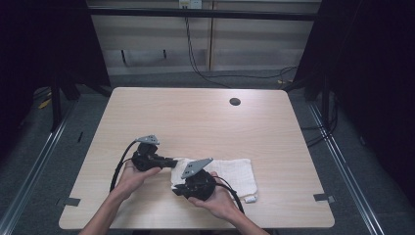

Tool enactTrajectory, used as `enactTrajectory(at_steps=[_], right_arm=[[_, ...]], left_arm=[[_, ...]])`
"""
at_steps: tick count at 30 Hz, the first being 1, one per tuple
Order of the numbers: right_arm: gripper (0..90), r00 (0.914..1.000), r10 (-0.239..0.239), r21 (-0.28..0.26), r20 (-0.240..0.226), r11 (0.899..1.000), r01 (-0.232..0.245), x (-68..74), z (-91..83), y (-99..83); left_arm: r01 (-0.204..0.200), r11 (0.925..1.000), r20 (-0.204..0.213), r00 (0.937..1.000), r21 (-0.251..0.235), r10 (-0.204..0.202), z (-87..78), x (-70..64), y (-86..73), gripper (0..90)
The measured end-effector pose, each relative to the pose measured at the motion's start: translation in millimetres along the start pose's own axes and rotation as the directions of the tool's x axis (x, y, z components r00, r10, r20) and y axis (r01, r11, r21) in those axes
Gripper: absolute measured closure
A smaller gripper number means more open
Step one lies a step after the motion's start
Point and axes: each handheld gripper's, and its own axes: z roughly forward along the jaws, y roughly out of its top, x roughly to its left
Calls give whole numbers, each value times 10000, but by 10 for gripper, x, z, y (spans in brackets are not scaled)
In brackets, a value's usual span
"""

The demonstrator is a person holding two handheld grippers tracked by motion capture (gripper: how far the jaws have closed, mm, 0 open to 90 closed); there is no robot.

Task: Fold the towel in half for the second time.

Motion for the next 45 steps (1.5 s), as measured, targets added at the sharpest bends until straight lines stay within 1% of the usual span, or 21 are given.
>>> enactTrajectory(at_steps=[2,4,7,10,11,13,14,16,18,21,22,23,25,28,30,34,35,37,41,44,45], right_arm=[[851,10000,52,-107,-45,9999,-53,1,-8,28],[852,9999,21,-247,-131,9997,-24,-3,-11,68],[852,9997,-17,-384,-229,9993,8,13,-6,130],[852,9996,-93,-544,-277,9985,77,33,1,211],[852,9993,-102,-632,-364,9980,79,39,2,250],[853,9993,-162,-703,-349,9974,137,47,9,307],[853,9989,-212,-760,-420,9969,180,50,20,346],[852,9988,-328,-806,-376,9963,296,61,41,394],[852,9985,-350,-881,-418,9956,312,72,68,434],[853,9983,-278,-979,-510,9949,227,79,112,458],[853,9984,-253,-955,-503,9952,204,80,121,458],[853,9985,-239,-961,-502,9952,190,82,138,459],[853,9985,-280,-972,-464,9950,234,80,160,468],[854,9988,-162,-1224,-467,9924,104,76,174,507],[854,9988,-131,-1311,-473,9913,68,84,179,532],[854,9990,-188,-1486,-400,9888,127,136,175,581],[854,9991,-100,-1509,-414,9885,37,150,166,585],[854,9994,-110,-1625,-317,9867,57,183,137,589],[854,9998,-76,-1880,-178,9822,41,235,66,550],[854,10000,-45,-1919,-8,9814,42,225,29,504],[854,10000,38,-1907,59,9817,-26,224,17,490]], left_arm=[[125,9999,-7,9999,-81,-125,-55,8,-5,866],[117,9999,-100,9999,-39,-117,-104,20,-5,866],[324,9991,-67,9994,-268,-326,-208,37,2,866],[376,9988,-192,9991,-312,-382,-281,54,6,866],[304,9993,-291,9991,-211,-310,-302,61,13,866],[288,9995,-342,9990,-101,-291,-353,77,38,865],[263,9996,-349,9990,-142,-268,-378,88,49,865],[334,9989,-335,9988,-340,-345,-432,109,68,865],[357,9986,-361,9987,-401,-372,-449,107,72,865],[400,9985,-422,9982,-385,-416,-457,111,65,865],[373,9985,-407,9984,-392,-389,-465,118,63,865],[477,9978,-398,9980,-466,-495,-471,122,62,865],[485,9978,-503,9974,-456,-508,-492,127,64,865],[592,9957,-515,9967,-713,-630,-526,128,54,865],[629,9953,-591,9960,-735,-673,-556,129,55,865],[626,9945,-685,9953,-840,-684,-645,93,50,865],[566,9950,-746,9952,-821,-628,-672,85,46,865],[488,9958,-811,9952,-777,-551,-721,52,35,865],[352,9966,-888,9952,-749,-418,-727,11,71,865],[200,9978,-937,9953,-639,-260,-649,-31,137,865],[188,9979,-877,9959,-620,-242,-599,-42,163,865]])
